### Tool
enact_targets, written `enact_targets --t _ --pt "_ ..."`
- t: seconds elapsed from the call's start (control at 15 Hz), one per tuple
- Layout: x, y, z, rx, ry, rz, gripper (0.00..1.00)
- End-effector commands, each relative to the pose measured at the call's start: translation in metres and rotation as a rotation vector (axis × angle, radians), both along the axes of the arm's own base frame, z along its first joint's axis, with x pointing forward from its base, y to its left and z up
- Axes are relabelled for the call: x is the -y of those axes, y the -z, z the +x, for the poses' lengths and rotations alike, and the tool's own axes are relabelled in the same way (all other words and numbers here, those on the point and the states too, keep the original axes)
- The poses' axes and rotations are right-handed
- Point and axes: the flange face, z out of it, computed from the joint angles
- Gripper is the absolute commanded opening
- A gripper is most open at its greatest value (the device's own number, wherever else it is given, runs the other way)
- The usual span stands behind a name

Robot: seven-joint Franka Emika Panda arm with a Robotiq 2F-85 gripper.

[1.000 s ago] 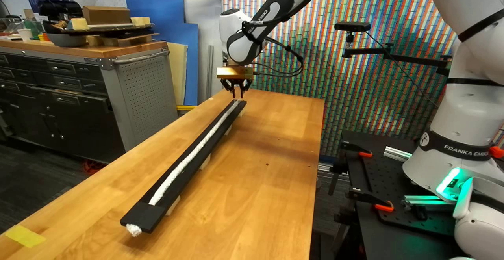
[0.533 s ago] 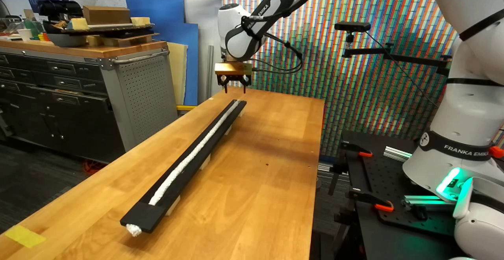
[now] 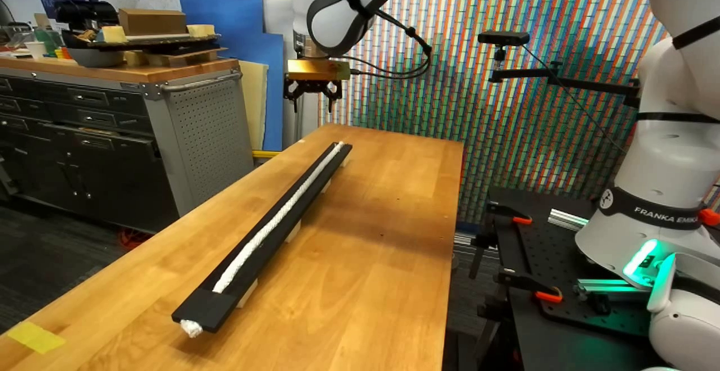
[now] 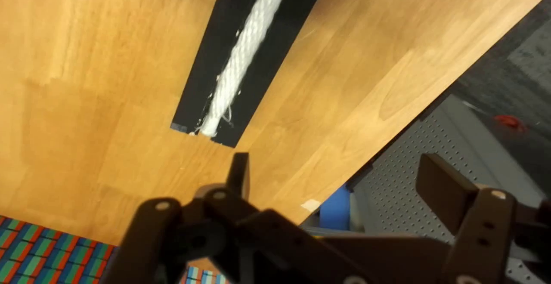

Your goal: Fit the rope along the center of the black object

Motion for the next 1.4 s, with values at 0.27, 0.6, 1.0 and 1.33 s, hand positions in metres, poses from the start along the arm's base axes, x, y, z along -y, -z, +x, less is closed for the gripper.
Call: enact_targets --t 0.27,0.6,1.0,1.33 --pt "-0.145 -0.046 -0.023 -0.097 -0.311 -0.013 1.0" --pt "-0.244 -0.039 -0.036 -0.17 -0.496 -0.019 1.0" --pt "-0.326 -0.016 -0.052 -0.252 -0.671 0.043 1.0" --pt "-0.365 0.01 -0.058 -0.351 -0.752 0.139 1.0"
